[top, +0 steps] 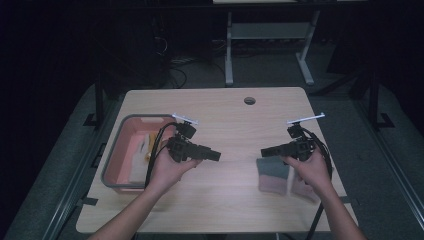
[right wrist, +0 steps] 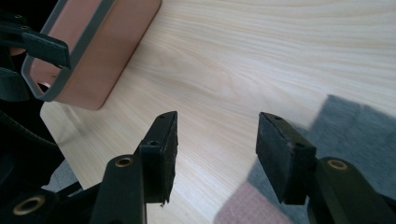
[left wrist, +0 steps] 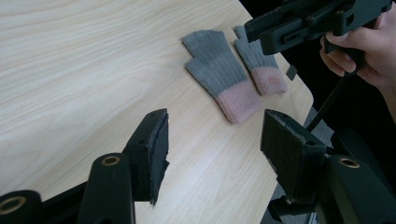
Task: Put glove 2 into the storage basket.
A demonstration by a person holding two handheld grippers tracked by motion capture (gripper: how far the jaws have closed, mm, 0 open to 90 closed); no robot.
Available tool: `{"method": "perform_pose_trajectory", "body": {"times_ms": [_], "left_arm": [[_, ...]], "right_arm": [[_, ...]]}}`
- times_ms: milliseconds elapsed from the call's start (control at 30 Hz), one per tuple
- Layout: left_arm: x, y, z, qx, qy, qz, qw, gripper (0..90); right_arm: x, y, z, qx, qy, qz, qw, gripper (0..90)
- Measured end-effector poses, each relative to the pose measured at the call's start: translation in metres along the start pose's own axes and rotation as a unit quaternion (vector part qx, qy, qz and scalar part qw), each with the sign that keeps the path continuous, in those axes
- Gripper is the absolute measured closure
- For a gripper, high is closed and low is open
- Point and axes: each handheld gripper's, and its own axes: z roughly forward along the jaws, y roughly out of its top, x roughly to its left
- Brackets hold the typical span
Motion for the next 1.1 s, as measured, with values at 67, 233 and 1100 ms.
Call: {"method": "perform_pose_trajectory", "body": {"times_ms": [67, 233, 1100], "left_arm": [[-0.001, 0.001, 0.002, -0.001, -0.001, 0.001, 1.0000, 41.8], [-0.004, 0.001, 0.009, 0.001, -0.005, 0.005, 1.0000, 41.3], [-0.025, 0.006, 0.047, 0.001, -0.029, 0.025, 0.9993, 37.7]], "right_arm": [[-0.003, -0.003, -0.003, 0.001, -0.006, 0.000, 1.0000, 48.3], [-0.008, -0.008, -0.010, 0.004, -0.019, 0.008, 0.9998, 48.3], [-0.049, -0.048, -0.046, 0.004, -0.107, 0.019, 0.9941, 50.4]]}}
